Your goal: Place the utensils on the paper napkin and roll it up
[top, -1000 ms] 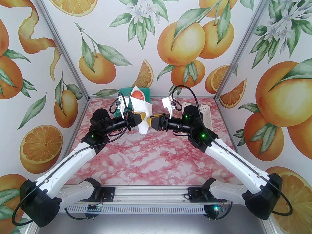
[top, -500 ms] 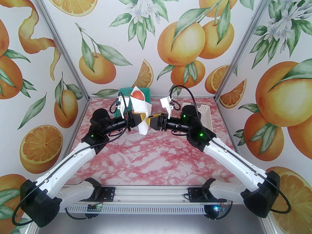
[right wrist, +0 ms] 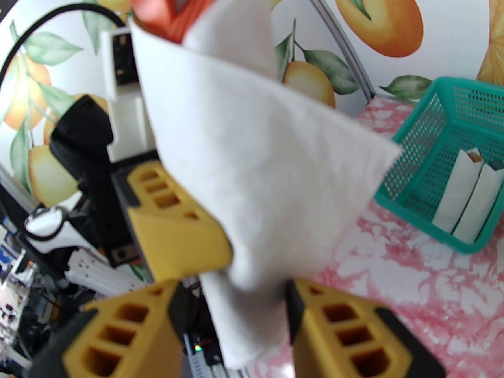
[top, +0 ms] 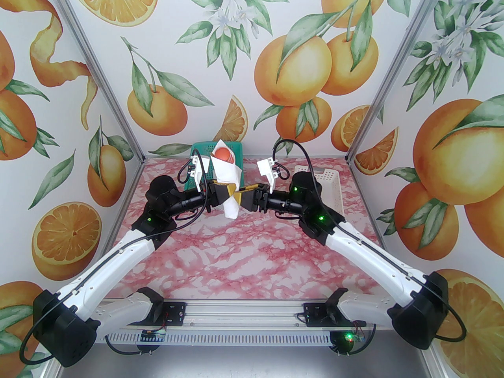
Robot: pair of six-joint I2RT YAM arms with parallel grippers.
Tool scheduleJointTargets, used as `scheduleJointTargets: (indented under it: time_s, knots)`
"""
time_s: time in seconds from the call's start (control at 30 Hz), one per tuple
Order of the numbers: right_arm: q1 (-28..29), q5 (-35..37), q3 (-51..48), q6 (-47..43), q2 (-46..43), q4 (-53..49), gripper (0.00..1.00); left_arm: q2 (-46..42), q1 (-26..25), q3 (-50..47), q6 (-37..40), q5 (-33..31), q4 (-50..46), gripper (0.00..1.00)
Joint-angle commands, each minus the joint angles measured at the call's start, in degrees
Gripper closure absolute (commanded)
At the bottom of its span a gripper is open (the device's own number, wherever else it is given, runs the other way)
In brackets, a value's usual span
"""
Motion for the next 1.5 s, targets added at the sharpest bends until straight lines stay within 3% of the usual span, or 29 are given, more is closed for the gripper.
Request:
scheduleJointTargets:
  time_s: [0.0, 0.6, 0.87, 1.47]
  knots:
    - [0.3, -2.4, -1.7, -0.2, -0.7, 4.6, 0.51, 0.1, 0.3, 1.8, -0.7, 1.0, 2.0, 1.00]
    - [1.3, -5.7, -0.3, -0.2, 1.9, 7.7, 0.53, 1.0, 0.2, 2.4, -1.6, 2.8, 2.8, 1.00]
    - [1.6, -8.4, 0.8, -0.5, 2.9, 9.2, 0.58, 1.3, 0.2, 2.8, -2.1, 4.2, 2.6, 1.00]
    - [1.9, -17.5, 0.7, 4.5, 4.0, 22.2, 0.65, 2.1, 0.1, 3.5, -5.1, 11.1, 5.4, 1.00]
